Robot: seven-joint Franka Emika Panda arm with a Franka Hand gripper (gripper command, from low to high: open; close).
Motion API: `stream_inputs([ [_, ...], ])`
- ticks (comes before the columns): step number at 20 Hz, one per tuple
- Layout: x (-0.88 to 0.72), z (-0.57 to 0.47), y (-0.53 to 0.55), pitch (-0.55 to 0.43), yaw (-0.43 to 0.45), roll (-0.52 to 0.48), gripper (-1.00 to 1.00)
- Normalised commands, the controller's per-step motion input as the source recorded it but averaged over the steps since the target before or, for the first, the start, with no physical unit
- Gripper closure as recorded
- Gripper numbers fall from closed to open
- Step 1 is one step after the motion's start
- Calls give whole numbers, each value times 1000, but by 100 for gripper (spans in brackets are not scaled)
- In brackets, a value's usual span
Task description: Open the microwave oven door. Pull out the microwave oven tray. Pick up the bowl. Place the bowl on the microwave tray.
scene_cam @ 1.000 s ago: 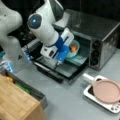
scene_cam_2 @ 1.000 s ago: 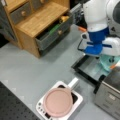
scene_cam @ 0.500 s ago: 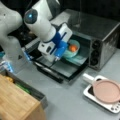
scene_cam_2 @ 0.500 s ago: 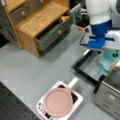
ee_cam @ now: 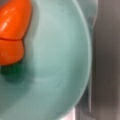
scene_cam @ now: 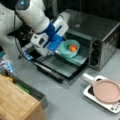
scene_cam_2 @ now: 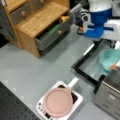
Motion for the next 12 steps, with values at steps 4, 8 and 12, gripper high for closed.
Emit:
stream_inputs([
  [4,602,310,-671,288,267,-185,-100],
  [8,724,330,-646,329,358,-63,-100],
  [12,672,299,-425,363,346,39,-100],
])
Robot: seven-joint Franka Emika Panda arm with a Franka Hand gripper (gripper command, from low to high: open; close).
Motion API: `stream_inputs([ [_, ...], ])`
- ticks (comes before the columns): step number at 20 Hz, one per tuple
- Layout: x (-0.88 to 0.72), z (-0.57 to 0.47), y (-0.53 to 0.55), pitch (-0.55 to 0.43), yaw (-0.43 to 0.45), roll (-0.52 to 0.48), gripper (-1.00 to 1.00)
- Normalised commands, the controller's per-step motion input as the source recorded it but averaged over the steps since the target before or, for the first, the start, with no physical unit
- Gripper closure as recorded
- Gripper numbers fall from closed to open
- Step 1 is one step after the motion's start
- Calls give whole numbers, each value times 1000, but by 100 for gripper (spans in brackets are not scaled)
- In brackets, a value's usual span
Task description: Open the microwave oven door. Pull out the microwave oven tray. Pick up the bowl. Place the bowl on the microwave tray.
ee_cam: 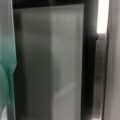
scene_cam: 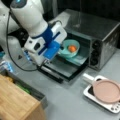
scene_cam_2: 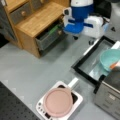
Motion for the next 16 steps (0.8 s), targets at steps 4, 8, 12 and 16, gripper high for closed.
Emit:
stream_inputs([
  [4,493,133,-163,317,291,98,-100],
  [8,312,-109,54,204,204,125,-100],
  [12,160,-163,155,91,115,153,-100],
  [16,112,-137,109,1,67,161,-100],
])
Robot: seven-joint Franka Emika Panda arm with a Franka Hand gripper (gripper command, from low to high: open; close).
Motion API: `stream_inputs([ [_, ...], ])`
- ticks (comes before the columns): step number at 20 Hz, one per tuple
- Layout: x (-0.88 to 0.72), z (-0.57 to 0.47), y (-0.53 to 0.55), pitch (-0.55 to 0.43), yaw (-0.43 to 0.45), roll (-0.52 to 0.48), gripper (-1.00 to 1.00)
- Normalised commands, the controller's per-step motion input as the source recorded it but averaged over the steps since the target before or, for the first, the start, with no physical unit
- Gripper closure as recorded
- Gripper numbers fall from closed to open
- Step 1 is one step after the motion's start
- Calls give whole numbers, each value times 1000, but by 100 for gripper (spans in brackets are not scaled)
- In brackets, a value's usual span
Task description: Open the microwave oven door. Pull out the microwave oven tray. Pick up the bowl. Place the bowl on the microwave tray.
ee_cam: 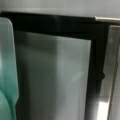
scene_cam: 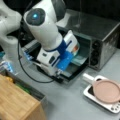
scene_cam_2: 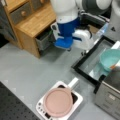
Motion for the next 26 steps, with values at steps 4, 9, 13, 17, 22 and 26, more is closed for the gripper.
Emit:
stream_inputs([
  [4,99,-211,50,-81,38,177,-100],
  [9,62,-241,-3,-122,38,180,-100],
  [13,72,-219,-48,-132,32,143,-100],
  [17,50,-199,-47,-119,4,135,-100],
  [22,52,-168,-83,-106,-7,124,-100],
  [26,64,-159,-126,-97,-17,129,-100],
])
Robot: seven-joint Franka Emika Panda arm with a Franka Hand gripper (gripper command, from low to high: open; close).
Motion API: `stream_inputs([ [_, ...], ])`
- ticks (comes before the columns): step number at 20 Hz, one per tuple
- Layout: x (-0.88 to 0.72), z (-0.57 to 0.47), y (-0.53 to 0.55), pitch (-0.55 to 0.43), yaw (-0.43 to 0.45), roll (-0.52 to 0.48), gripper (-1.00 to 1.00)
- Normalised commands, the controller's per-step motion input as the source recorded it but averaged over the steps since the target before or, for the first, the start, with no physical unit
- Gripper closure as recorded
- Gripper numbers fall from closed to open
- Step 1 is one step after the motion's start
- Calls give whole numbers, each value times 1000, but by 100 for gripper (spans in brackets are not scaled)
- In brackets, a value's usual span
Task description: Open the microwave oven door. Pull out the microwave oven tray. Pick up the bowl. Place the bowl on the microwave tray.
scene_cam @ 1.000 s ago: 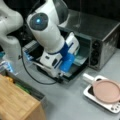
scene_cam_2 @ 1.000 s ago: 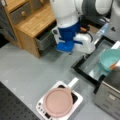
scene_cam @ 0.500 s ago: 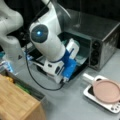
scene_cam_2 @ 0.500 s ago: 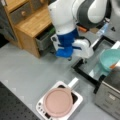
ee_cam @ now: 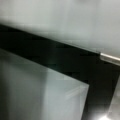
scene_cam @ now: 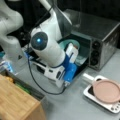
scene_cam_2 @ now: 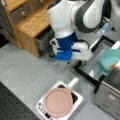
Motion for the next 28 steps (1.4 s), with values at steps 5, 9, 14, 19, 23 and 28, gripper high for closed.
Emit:
stream_inputs([
  [5,37,-168,-160,-74,-33,128,-100],
  [9,-14,-105,-183,-20,-39,161,-100],
  [14,-42,-96,-121,12,-49,227,-100],
  [19,-2,-114,-82,21,-55,297,-100],
  [23,31,-117,-102,14,-48,298,-100],
  [28,43,-100,-137,14,-44,254,-100],
])
